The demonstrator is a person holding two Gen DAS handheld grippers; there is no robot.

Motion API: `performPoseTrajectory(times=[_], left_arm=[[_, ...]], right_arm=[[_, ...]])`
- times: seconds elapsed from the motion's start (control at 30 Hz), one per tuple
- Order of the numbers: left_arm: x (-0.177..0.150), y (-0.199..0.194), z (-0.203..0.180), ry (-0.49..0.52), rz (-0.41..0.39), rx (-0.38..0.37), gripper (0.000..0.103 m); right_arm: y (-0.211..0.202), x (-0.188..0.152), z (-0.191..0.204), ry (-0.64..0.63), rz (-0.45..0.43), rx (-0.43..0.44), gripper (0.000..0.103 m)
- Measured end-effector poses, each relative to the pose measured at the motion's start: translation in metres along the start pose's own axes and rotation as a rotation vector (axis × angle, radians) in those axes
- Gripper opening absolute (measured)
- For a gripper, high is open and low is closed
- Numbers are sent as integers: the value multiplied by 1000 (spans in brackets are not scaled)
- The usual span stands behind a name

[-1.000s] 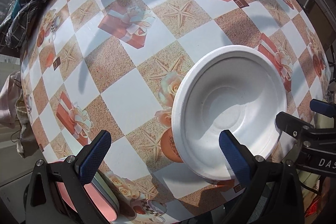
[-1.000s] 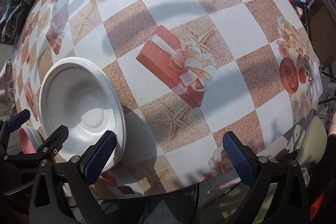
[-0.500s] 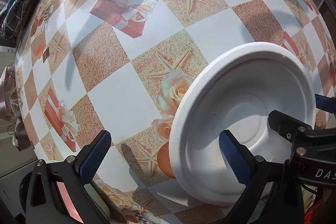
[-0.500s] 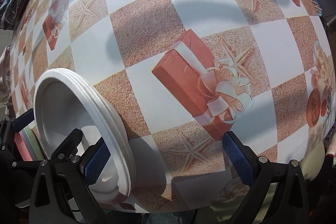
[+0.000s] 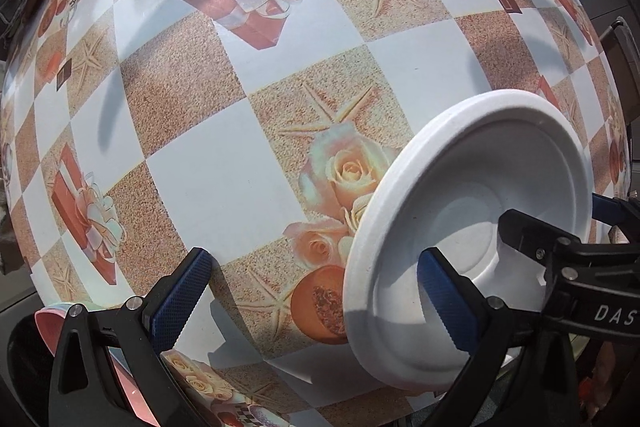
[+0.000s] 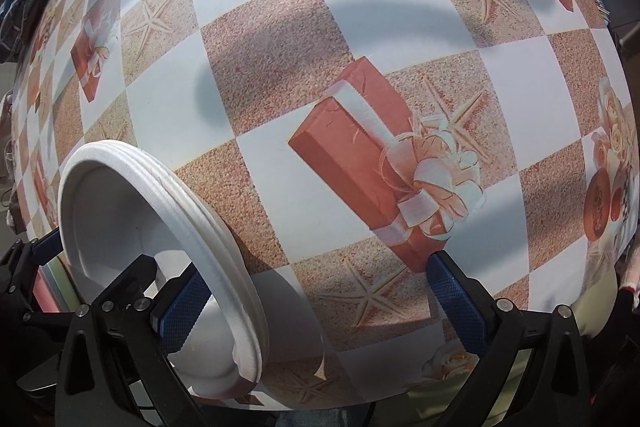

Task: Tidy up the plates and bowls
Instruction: 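Close both grippers on the rim of the white bowl stack, then lift the white bowl stack with both grippers and carry it over the pink plate stack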

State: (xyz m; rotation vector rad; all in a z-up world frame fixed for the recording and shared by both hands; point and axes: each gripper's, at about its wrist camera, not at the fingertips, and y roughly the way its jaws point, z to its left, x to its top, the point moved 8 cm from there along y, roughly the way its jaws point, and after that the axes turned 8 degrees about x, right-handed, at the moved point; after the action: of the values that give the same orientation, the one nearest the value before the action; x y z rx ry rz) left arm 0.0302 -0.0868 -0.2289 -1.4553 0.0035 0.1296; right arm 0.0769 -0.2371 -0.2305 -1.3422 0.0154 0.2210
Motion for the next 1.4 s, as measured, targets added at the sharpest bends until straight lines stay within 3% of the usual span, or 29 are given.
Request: performPoseTrajectory(times=[0.27,0.5,0.53,0.63,0.7,0.77,0.87,1.07,1.4], left_arm=[[-1,9,15,-10,9,13,103],[-12,-6,17,-16,-26,33,97],[-11,-13,9,-12,-32,22,92],[-11,-21,-2,0,-47,-16,75],[-9,-25,-8,12,-56,-34,63],[-7,-28,-13,1,-50,-74,44],[-6,-29,-15,-12,-32,-97,36],[-12,-32,-24,42,-50,-64,36],[-46,-24,5,-3,-50,-61,36]], right_arm=[[-1,-1,0,-6,-4,4,103],[-8,-1,-4,-21,0,7,103],[-10,-1,-4,-19,-5,9,102],[-17,-1,4,-43,-30,37,85],[-22,-1,15,-90,-31,76,55],[-23,-3,25,-108,-17,135,33],[-24,-3,24,-92,-11,140,33],[-18,-10,35,-137,11,110,32],[-7,-37,60,-173,38,89,32]])
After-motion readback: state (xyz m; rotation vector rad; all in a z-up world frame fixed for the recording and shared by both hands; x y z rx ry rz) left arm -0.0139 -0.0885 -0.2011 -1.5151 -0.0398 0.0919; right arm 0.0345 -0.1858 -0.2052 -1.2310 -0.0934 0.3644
